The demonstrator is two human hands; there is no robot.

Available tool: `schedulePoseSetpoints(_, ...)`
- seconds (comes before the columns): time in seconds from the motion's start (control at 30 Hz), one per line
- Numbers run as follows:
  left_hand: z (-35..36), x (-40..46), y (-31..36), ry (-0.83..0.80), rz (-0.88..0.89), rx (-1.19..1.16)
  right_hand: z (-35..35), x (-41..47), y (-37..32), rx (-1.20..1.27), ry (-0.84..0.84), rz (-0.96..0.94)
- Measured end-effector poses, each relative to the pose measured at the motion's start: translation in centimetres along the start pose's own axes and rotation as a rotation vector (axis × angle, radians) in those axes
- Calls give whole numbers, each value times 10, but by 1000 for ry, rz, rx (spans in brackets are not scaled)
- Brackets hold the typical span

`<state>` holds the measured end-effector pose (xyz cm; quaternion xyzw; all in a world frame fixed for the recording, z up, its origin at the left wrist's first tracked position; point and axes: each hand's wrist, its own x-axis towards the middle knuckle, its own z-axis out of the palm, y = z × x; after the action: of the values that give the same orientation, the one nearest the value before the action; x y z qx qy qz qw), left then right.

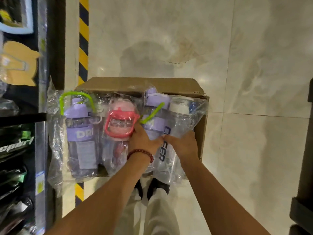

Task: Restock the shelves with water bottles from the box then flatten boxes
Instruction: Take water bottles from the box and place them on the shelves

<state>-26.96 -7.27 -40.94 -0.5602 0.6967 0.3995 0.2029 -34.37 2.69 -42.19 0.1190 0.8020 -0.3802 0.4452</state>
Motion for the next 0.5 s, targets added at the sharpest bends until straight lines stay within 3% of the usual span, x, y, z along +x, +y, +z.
schedulePoseSetpoints(0.23, 6, 14, 4, -91, -38, -41, -12, 12, 11, -13, -15, -2)
schedulePoseSetpoints(0.37, 0, 15, 3, -267, -148, -153, -36, 4, 2, 78, -130, 31)
schedulePoseSetpoints(0.5, -8, 0, -4, -331, -177, -290, -46, -16, -8, 137, -224, -1)
